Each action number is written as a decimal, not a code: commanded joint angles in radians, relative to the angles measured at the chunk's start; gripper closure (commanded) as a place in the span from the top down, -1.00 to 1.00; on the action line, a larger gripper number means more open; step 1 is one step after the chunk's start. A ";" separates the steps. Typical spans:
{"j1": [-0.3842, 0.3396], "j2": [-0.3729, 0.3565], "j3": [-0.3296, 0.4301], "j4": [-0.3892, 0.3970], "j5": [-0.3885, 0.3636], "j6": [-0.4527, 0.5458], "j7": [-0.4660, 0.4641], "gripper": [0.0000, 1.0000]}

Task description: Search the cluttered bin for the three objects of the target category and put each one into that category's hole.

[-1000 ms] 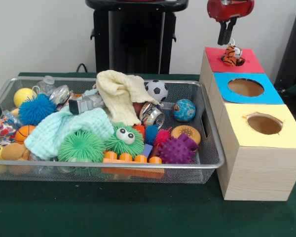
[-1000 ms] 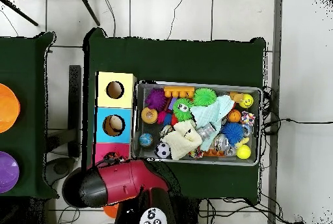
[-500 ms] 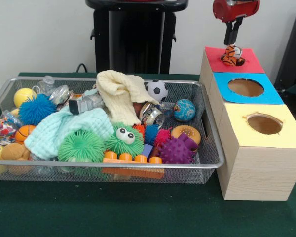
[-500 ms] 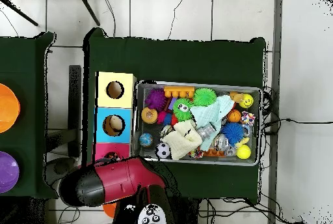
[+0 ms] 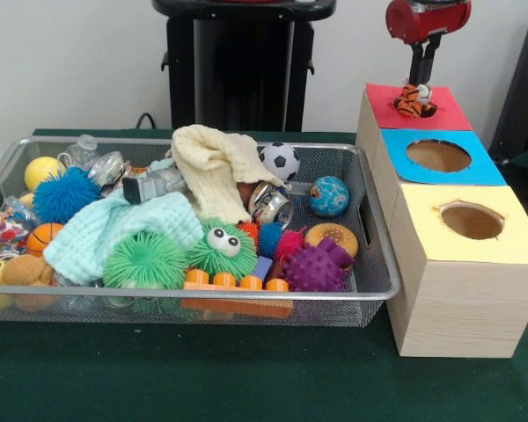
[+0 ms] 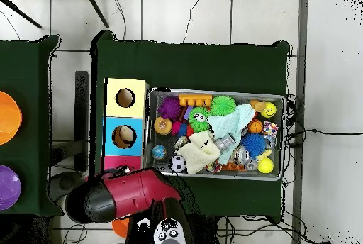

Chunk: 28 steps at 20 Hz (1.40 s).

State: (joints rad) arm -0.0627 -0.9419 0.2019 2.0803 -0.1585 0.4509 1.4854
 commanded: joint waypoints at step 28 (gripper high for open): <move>0.012 0.192 0.028 -0.012 -0.003 -0.062 0.143 -1.00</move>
State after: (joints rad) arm -0.0552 -0.8488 0.2022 2.0666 -0.1579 0.4156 1.4854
